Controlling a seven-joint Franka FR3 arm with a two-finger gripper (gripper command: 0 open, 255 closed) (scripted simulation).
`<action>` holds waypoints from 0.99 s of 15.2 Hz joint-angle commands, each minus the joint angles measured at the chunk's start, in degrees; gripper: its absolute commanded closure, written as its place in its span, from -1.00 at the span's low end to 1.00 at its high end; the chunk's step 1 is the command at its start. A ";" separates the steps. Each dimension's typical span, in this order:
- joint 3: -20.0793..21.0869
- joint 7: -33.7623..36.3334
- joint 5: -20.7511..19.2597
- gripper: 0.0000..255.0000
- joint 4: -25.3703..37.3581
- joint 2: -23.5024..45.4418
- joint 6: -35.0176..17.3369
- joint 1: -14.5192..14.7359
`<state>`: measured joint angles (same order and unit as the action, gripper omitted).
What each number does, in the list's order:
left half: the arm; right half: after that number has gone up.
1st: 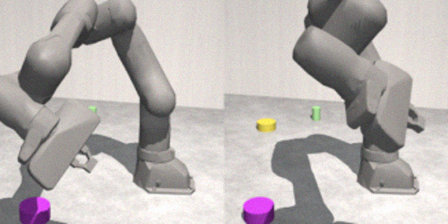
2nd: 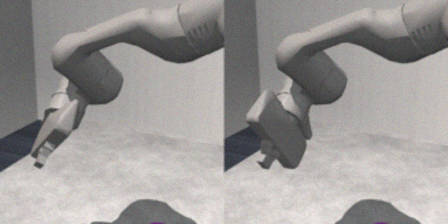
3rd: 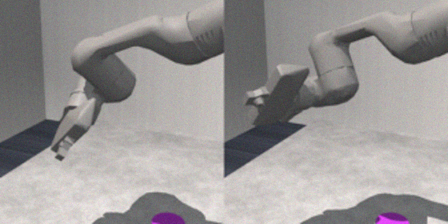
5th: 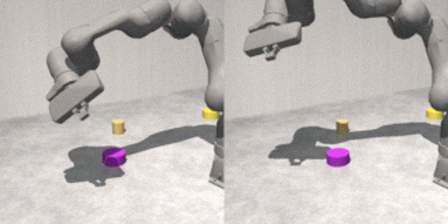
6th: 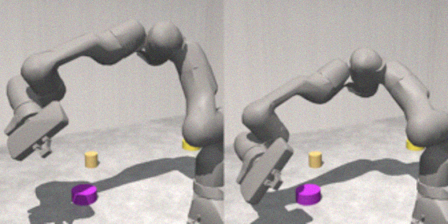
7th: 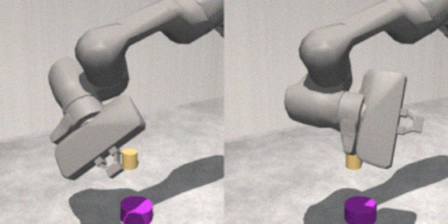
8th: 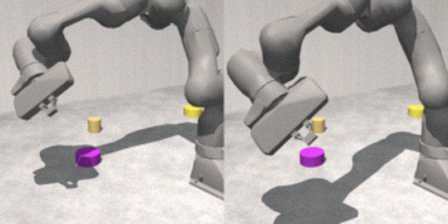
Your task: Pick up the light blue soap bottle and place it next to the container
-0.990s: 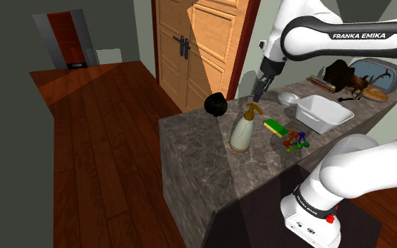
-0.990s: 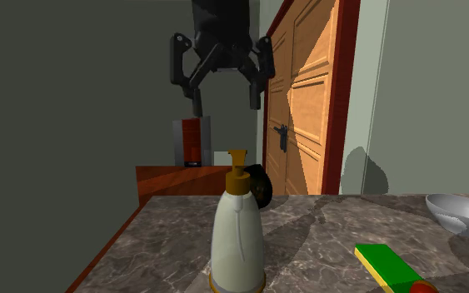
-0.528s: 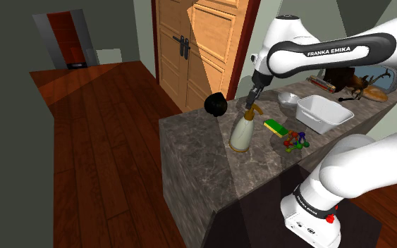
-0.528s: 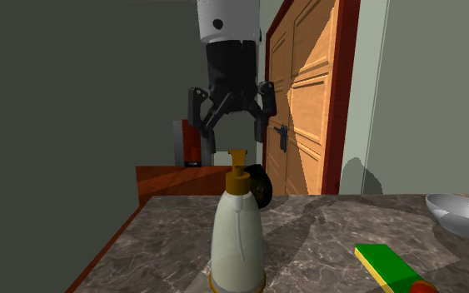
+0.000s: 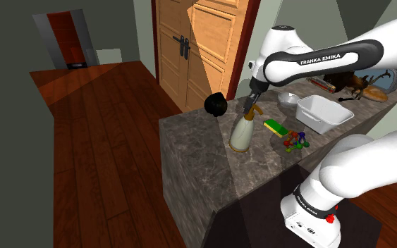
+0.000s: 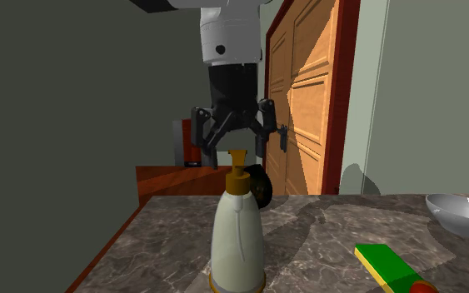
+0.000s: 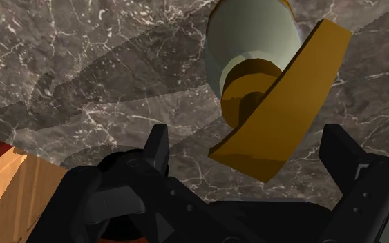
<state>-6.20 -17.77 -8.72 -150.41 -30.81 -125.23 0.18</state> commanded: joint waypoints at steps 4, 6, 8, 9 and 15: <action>-0.01 0.00 -0.01 -1.00 -0.03 0.04 -0.08 0.00; -0.01 0.00 -0.01 1.00 -0.03 0.04 -0.08 0.00; 0.00 0.00 -0.01 1.00 -0.03 0.04 -0.08 0.00; -0.01 0.00 -0.01 1.00 -0.03 0.04 -0.08 0.00; 0.04 -0.07 0.07 1.00 0.52 -0.30 0.80 0.03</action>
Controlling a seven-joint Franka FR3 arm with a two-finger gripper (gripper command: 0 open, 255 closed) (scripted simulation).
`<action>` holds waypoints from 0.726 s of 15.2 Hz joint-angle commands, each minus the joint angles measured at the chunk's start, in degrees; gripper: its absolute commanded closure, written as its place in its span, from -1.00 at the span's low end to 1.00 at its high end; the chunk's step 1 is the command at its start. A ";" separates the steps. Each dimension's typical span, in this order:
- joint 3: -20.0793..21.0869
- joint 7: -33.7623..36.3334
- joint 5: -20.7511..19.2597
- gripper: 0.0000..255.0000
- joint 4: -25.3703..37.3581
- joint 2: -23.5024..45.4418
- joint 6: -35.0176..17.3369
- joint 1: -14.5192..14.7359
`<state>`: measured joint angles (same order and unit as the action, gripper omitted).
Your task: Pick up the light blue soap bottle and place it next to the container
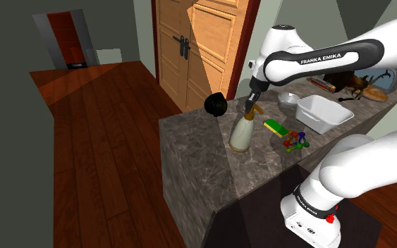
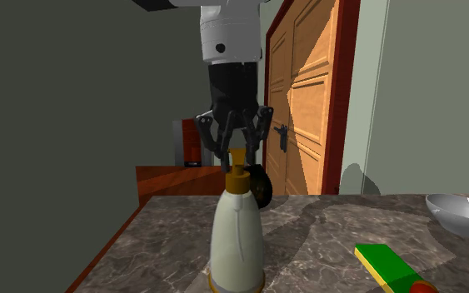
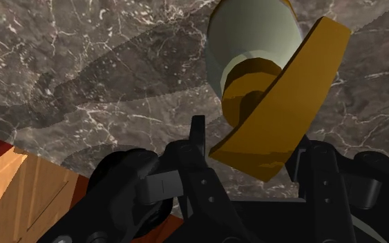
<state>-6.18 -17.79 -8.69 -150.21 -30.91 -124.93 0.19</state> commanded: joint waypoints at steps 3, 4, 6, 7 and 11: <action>0.16 -0.25 0.26 1.00 2.05 -1.08 3.11 0.09; 0.20 -0.31 0.32 1.00 2.64 -1.34 3.96 0.12; 0.29 -0.44 0.46 1.00 3.87 -1.81 5.66 0.17; 0.34 -0.50 0.53 1.00 4.50 -2.02 6.50 0.19; 0.52 -0.75 0.77 1.00 7.12 -2.69 9.78 0.28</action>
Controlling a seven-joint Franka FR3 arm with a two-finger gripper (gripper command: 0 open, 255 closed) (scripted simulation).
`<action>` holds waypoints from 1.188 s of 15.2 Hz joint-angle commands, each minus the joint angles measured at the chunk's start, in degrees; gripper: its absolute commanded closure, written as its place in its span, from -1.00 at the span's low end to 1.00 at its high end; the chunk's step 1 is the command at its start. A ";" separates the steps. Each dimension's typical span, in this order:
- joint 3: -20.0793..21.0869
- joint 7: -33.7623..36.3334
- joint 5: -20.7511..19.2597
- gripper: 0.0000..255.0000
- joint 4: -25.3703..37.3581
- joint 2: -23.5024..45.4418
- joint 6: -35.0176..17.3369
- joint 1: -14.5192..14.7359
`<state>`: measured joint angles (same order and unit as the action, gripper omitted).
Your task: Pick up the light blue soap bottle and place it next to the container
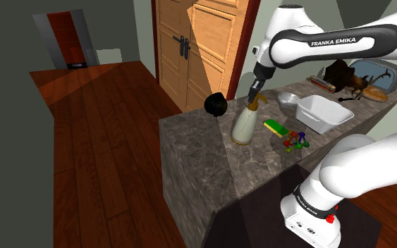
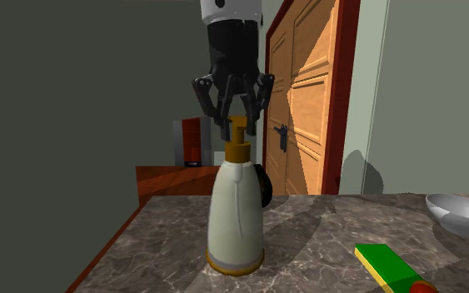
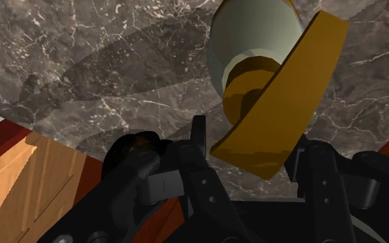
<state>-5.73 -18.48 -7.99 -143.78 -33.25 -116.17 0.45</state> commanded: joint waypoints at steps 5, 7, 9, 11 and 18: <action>0.28 -0.36 0.35 1.00 4.19 -0.84 5.01 0.12; 0.36 -0.48 0.45 1.00 5.66 -0.94 6.58 0.16; 0.44 -0.60 0.56 1.00 7.17 -0.98 8.12 0.20; 0.51 -0.71 0.65 1.00 8.71 -0.97 9.65 0.23; 0.76 -1.12 0.96 1.00 14.42 -0.53 14.91 0.34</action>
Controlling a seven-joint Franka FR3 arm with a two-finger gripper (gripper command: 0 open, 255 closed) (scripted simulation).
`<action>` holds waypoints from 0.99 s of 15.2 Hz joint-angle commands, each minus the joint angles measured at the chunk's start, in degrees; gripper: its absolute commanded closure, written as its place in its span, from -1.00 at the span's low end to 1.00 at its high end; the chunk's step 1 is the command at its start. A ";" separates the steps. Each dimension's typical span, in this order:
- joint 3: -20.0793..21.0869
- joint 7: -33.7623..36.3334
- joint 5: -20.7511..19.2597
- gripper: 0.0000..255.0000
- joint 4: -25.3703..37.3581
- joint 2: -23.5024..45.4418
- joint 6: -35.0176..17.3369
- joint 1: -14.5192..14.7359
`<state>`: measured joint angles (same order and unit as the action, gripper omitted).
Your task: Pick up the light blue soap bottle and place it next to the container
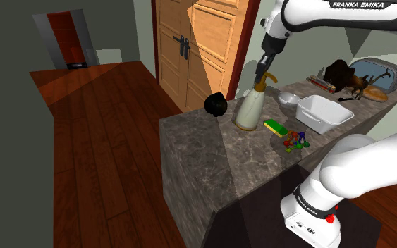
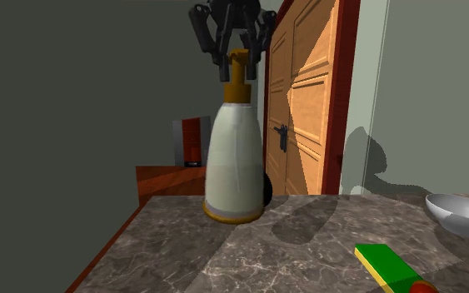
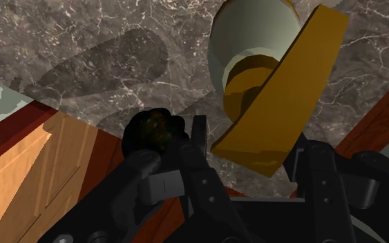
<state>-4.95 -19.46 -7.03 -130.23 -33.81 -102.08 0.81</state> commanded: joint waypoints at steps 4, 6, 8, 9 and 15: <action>0.10 -0.37 0.17 1.00 4.36 0.54 3.78 0.04; 0.16 -0.49 0.24 1.00 6.16 0.87 5.24 0.07; 0.22 -0.61 0.31 1.00 8.01 1.25 6.71 0.09; 0.24 -0.67 0.34 1.00 8.94 1.45 7.44 0.10; 0.39 -1.04 0.53 1.00 14.82 2.92 11.84 0.17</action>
<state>-4.54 -20.36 -6.52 -116.70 -31.21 -91.18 0.98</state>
